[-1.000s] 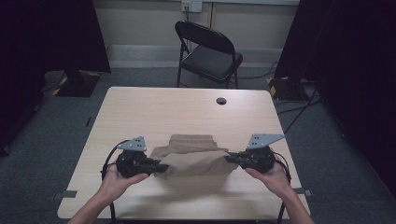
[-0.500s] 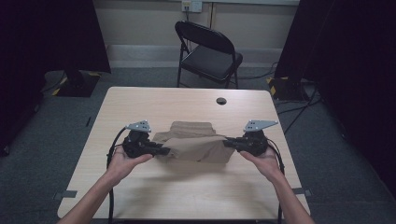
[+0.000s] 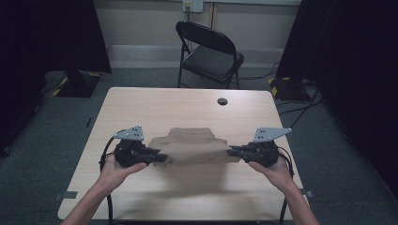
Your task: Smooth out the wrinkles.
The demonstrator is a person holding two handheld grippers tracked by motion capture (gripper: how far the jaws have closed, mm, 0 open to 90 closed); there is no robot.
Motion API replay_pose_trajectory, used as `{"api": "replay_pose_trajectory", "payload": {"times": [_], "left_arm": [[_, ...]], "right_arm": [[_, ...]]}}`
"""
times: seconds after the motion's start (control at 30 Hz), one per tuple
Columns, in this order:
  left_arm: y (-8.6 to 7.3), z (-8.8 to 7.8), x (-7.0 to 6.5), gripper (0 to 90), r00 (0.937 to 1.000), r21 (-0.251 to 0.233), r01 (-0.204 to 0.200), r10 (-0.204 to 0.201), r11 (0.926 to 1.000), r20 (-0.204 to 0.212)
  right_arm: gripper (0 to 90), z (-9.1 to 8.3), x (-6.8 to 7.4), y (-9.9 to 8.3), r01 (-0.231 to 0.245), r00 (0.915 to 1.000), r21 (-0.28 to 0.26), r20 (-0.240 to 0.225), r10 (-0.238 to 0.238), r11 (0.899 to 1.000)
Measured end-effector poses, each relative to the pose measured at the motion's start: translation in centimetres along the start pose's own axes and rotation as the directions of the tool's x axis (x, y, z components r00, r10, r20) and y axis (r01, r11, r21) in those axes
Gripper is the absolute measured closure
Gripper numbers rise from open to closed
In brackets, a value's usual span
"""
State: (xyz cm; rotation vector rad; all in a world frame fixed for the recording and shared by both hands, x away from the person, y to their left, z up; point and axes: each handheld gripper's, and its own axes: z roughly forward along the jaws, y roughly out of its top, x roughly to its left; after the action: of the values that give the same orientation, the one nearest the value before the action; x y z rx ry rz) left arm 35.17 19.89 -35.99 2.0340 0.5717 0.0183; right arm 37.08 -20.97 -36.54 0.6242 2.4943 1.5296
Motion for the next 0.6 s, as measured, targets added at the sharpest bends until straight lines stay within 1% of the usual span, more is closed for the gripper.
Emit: {"api": "replay_pose_trajectory", "payload": {"times": [0.03,0.07,0.13,0.17,0.2,0.23,0.27,0.3,0.33,0.37,0.4,0.43,0.47,0.53,0.6], "left_arm": [[0.1,-0.3,-0.4,80.4,1.0000,0.000,-0.001,0.001,1.0000,0.010],[0.2,-0.7,-1.0,80.3,0.9997,-0.001,-0.004,0.004,1.0000,0.024],[0.6,-1.4,-1.7,80.3,0.9977,-0.003,0.010,-0.010,0.9999,0.066],[1.0,-1.7,-2.0,80.2,0.9976,0.003,0.006,-0.006,1.0000,0.069],[1.4,-1.8,-2.2,80.2,0.9984,0.013,-0.007,0.006,0.9999,0.057],[1.6,-1.8,-2.0,80.2,0.9985,0.018,-0.017,0.016,0.9997,0.053],[1.8,-1.6,-1.4,80.2,0.9989,0.019,-0.006,0.005,0.9998,0.047],[1.8,-1.2,-0.4,80.2,0.9986,0.015,0.028,-0.029,0.9995,0.044],[1.5,-0.8,0.8,80.2,0.9972,0.023,0.057,-0.058,0.9981,0.048],[1.2,-0.2,1.9,80.1,0.9968,0.038,0.071,-0.072,0.9967,0.035],[0.6,0.6,3.2,80.1,0.9931,0.050,0.113,-0.114,0.9923,0.026],[0.6,0.6,3.2,80.1,0.9931,0.050,0.113,-0.114,0.9923,0.026],[-0.3,1.5,4.7,80.1,0.9881,0.060,0.150,-0.152,0.9868,0.024],[-1.1,2.0,6.1,80.0,0.9826,0.058,0.181,-0.183,0.9817,0.030],[-1.5,2.3,7.0,79.7,0.9790,0.063,0.201,-0.203,0.9776,0.024]], "right_arm": [[86.2,-0.5,0.7,0.3,0.017,0.9998,-0.003,-0.013,-0.017,1.000],[86.2,-0.8,1.1,0.5,0.024,0.9995,-0.003,-0.021,-0.024,1.000],[86.2,-1.7,1.8,1.0,0.032,0.9983,-0.014,-0.048,-0.032,0.999],[86.2,-2.0,2.0,1.4,0.031,0.9979,-0.020,-0.056,-0.032,0.999],[86.2,-2.2,2.0,1.7,0.032,0.9980,-0.022,-0.054,-0.033,0.999],[86.1,-2.2,1.9,2.0,0.035,0.9986,-0.021,-0.040,-0.036,0.999],[86.1,-2.0,1.6,2.2,0.032,0.9991,-0.020,-0.027,-0.033,0.999],[86.0,-1.6,1.1,2.2,0.017,0.9996,-0.019,-0.022,-0.017,1.000],[86.0,-1.0,0.3,2.1,-0.003,0.9998,-0.015,-0.019,0.003,1.000],[85.9,-0.2,-0.4,1.9,-0.013,0.9999,0.001,-0.008,0.013,1.000],[85.9,0.7,-1.1,1.6,-0.020,0.9998,0.032,0.002,0.020,0.999],[85.9,0.7,-1.1,1.6,-0.020,0.9998,0.032,0.002,0.020,0.999],[85.8,2.7,-2.6,0.8,-0.055,0.9985,0.078,0.014,0.054,0.995],[85.7,4.0,-3.4,0.3,-0.067,0.9976,0.100,0.023,0.065,0.993],[85.3,5.0,-4.0,0.2,-0.080,0.9966,0.109,0.028,0.077,0.991]]}}
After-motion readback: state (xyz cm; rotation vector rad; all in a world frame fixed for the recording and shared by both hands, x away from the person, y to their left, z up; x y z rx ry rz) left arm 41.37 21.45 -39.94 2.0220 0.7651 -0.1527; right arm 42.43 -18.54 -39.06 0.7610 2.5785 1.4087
